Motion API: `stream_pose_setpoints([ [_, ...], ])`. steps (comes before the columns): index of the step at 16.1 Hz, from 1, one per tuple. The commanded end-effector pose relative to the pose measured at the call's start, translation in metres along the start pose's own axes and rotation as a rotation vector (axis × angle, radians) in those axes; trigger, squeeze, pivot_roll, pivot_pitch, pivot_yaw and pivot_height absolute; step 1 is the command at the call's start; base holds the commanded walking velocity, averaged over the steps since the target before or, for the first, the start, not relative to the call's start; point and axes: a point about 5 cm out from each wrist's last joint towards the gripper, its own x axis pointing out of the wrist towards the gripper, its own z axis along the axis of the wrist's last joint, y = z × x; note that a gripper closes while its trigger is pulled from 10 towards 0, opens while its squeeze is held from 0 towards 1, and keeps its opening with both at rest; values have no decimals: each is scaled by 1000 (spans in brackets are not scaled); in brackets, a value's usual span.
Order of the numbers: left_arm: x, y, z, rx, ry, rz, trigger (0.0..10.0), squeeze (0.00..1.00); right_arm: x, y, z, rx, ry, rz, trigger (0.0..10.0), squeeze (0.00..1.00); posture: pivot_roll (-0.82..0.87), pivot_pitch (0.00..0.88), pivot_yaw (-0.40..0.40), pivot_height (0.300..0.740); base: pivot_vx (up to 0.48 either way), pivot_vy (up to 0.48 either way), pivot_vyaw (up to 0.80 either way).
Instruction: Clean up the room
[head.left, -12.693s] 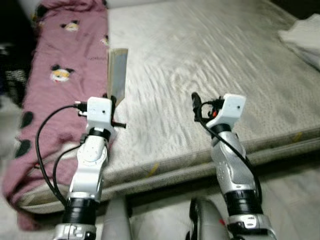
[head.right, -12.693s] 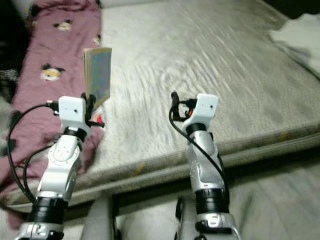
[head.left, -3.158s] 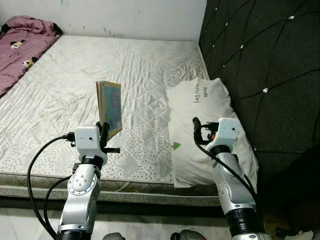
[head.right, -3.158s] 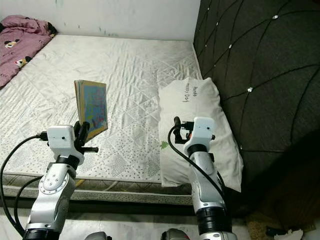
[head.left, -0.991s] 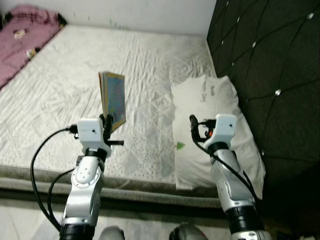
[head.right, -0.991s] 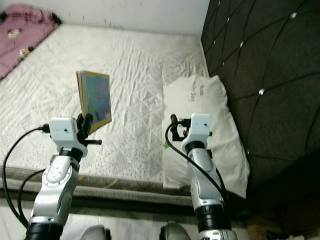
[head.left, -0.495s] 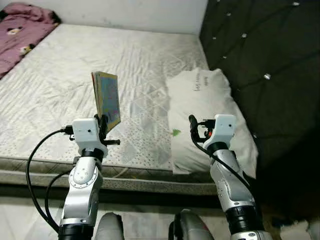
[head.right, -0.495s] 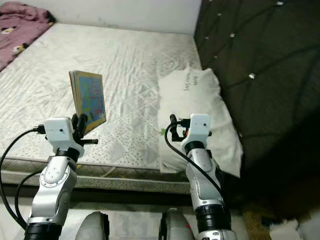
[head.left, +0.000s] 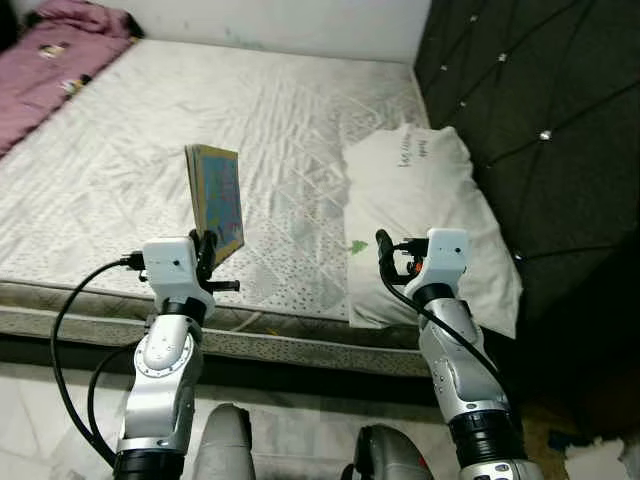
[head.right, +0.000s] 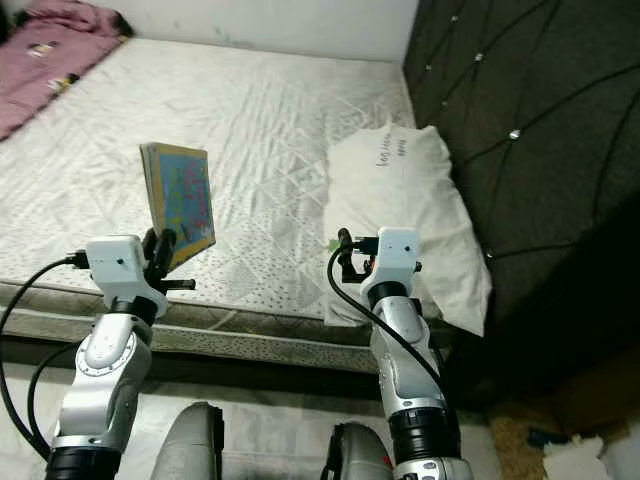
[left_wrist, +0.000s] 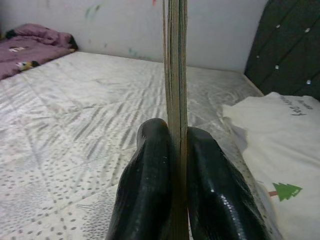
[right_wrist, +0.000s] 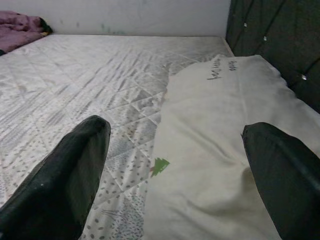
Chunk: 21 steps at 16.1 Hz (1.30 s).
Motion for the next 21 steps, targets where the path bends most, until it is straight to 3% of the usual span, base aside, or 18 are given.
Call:
stream_pose_setpoints([
  [1, 3, -3, 12, -5, -53, -26, 10000, 0, 1, 0, 0, -8, 7, 2, 10000, 0, 54, 46, -40, 672, 0, 0, 0],
  [21, 5, -8, 7, -43, -36, -58, 10000, 0, 5, 1, -1, -41, -3, 12, 10000, 0, 60, 17, -45, 672, 399, 0, 0],
])
